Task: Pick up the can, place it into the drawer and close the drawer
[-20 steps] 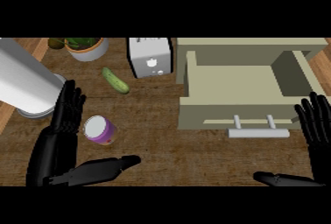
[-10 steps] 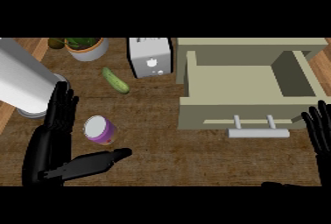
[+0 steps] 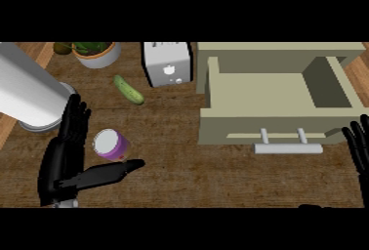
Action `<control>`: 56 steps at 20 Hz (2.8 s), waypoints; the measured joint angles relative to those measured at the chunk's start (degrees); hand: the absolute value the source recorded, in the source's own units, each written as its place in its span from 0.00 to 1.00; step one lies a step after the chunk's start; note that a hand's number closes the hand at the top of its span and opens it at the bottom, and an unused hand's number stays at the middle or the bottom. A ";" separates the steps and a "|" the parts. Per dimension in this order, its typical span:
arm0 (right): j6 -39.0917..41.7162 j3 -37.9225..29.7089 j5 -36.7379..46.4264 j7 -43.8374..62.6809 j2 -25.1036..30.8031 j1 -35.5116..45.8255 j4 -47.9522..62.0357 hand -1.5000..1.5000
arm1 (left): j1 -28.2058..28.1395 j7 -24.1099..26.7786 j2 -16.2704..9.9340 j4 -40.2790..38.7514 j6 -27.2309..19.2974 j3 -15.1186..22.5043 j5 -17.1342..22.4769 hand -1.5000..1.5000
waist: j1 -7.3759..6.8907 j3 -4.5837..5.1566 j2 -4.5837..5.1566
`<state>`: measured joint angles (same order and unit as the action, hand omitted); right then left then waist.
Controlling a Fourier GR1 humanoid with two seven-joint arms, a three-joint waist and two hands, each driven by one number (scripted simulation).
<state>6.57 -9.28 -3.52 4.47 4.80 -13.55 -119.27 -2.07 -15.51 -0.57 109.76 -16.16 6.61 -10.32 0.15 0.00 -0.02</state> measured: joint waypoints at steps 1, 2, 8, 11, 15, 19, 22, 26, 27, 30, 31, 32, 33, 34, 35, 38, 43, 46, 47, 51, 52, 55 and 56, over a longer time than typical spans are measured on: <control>-0.29 0.41 0.67 0.41 -0.37 -0.22 -0.75 0.00 | -0.21 1.57 -0.04 -1.34 0.20 -0.64 0.63 0.00 | 0.00 0.00 0.01; -0.12 0.99 1.42 -0.21 -0.83 -0.87 -0.80 0.00 | 0.45 2.39 -0.15 -2.59 0.52 -1.39 1.27 0.00 | 0.01 0.02 0.00; 1.91 -1.15 0.01 -2.19 -0.74 -1.49 0.69 0.00 | -0.18 6.39 0.26 -6.92 -2.34 0.50 1.44 0.00 | 0.02 -0.01 0.00; 1.79 -0.77 0.57 -1.22 -1.29 -1.56 -0.22 0.00 | 0.84 9.01 -0.42 -10.71 -1.56 -2.26 3.17 0.00 | 0.03 0.01 0.00; 2.52 -2.10 0.15 -2.14 -0.91 0.21 2.47 0.00 | -0.44 11.66 -0.10 -12.86 -2.22 -2.44 3.67 0.00 | -0.06 -0.01 0.01; 3.19 -1.87 0.80 -2.99 -1.50 -0.63 2.35 0.00 | -1.22 16.09 -0.03 -16.77 -2.29 -3.42 4.76 0.00 | -0.04 0.00 0.00; 2.72 -1.10 2.24 -3.65 -2.54 -0.96 2.27 0.00 | -1.24 19.83 -0.56 -20.45 -1.08 -5.37 6.23 0.00 | -0.03 0.00 0.01; 3.29 -2.91 0.93 -3.48 -1.71 0.63 3.74 0.00 | -0.76 21.53 -1.55 -23.27 0.27 -7.19 7.29 0.00 | -0.06 0.01 0.01; 3.39 -2.62 1.17 -3.41 -1.93 0.36 3.23 0.00 | -0.78 22.32 -1.89 -24.10 0.65 -7.77 7.55 0.00 | -0.05 0.00 0.01; 3.72 -2.99 0.82 -3.18 -2.07 -0.15 2.62 0.00 | -2.22 26.34 -2.55 -26.96 2.99 -9.34 9.44 0.00 | -0.05 0.00 -0.01; 3.76 -3.03 1.02 -3.55 -2.24 -0.13 3.08 0.00 | -1.71 27.29 -2.53 -28.18 3.10 -9.76 9.61 0.00 | -0.06 0.01 0.00; 3.94 -2.98 1.22 -4.16 -2.49 -0.58 3.07 0.00 | -1.43 28.20 -2.77 -29.39 3.55 -10.43 10.06 0.00 | -0.04 0.01 0.00; 3.99 -2.99 1.08 -3.11 -2.45 -0.73 1.87 0.00 | -1.64 28.37 -2.93 -29.52 3.93 -10.61 10.26 0.00 | -0.04 -0.01 0.01; 4.02 -3.41 0.51 -2.38 -2.27 -0.37 1.51 0.00 | -2.35 29.18 -2.65 -29.82 3.95 -10.44 10.10 0.00 | -0.05 0.00 -0.01; 4.45 -3.56 0.44 -2.70 -2.30 -0.90 1.24 0.00 | -1.53 29.80 -2.92 -31.19 4.10 -10.98 10.19 0.00 | -0.03 0.01 -0.01; 3.70 -3.30 0.89 -1.23 -2.80 -0.15 -0.05 0.00 | -1.56 31.62 -2.19 -33.46 4.07 -10.97 10.15 0.00 | -0.04 0.00 -0.01; 3.93 -2.62 1.90 -2.12 -3.40 -0.99 -0.19 0.00 | 0.72 34.30 -3.26 -39.30 5.24 -13.34 11.42 0.00 | 0.01 -0.01 0.01; 4.30 -3.67 1.25 -1.80 -2.93 -0.32 0.20 0.00 | 0.65 34.70 -3.06 -40.56 5.57 -13.87 12.27 0.00 | -0.03 0.00 0.00; 4.48 -3.91 0.96 -1.34 -2.82 -0.29 -0.08 0.00 | 1.26 35.11 -2.92 -41.59 5.30 -14.08 12.33 0.00 | -0.02 0.00 0.00; 5.12 -4.15 0.84 -1.25 -3.16 -0.96 -0.72 0.00 | 2.51 35.70 -3.83 -44.34 6.53 -14.95 13.13 0.00 | 0.02 0.00 0.00; 5.27 -4.22 1.13 -2.50 -3.45 -1.11 0.31 0.00 | 2.44 35.63 -3.80 -44.14 6.62 -14.95 13.32 0.00 | 0.00 0.02 -0.01; 4.19 -3.07 1.95 -1.62 -3.73 -0.17 -0.09 0.00 | 3.90 37.64 -3.32 -47.13 6.18 -15.02 13.07 0.00 | 0.00 0.00 0.01; 4.48 -3.34 1.56 -1.44 -3.59 -0.32 -0.28 0.00 | 4.87 37.51 -3.34 -47.88 5.89 -15.12 13.08 0.00 | 0.02 0.01 0.01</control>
<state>11.05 -12.62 -1.96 3.03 1.21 -13.87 -119.55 2.80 22.01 -3.91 61.88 -10.26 -8.51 2.76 0.17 0.01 -0.01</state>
